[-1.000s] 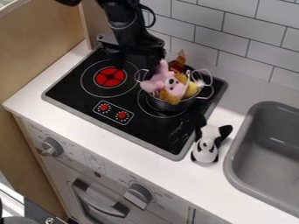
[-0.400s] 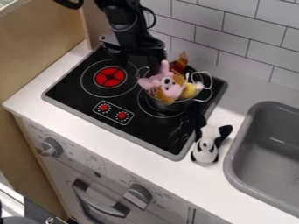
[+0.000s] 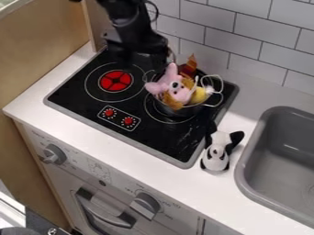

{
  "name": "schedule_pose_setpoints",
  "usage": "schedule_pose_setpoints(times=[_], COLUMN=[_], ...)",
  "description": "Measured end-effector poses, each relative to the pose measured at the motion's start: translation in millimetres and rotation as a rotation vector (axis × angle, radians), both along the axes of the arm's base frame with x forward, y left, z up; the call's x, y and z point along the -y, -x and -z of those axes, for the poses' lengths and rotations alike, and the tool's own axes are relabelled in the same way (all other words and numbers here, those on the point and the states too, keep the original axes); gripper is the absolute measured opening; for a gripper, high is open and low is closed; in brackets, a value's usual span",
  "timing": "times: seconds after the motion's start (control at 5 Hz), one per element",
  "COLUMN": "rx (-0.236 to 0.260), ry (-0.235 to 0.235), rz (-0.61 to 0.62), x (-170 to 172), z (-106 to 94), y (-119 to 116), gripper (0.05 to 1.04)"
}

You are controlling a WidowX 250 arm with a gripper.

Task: Put the silver pot to the left side of the burner

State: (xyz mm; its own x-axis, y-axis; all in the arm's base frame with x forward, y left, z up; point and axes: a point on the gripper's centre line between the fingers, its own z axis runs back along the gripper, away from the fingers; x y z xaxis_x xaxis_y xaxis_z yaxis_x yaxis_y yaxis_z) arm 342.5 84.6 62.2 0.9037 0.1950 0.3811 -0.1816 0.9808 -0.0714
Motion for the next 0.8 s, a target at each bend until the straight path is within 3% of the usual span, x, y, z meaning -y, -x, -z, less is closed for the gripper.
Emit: schedule_pose_setpoints(times=[0.4,0.8], rx=[-0.008,0.039], ry=[0.011,0.005], rz=[0.009,0.004], x=[-9.2,-5.9], z=[2.2,15.2], y=[-3.2,-11.1], gripper=[0.999,0.999])
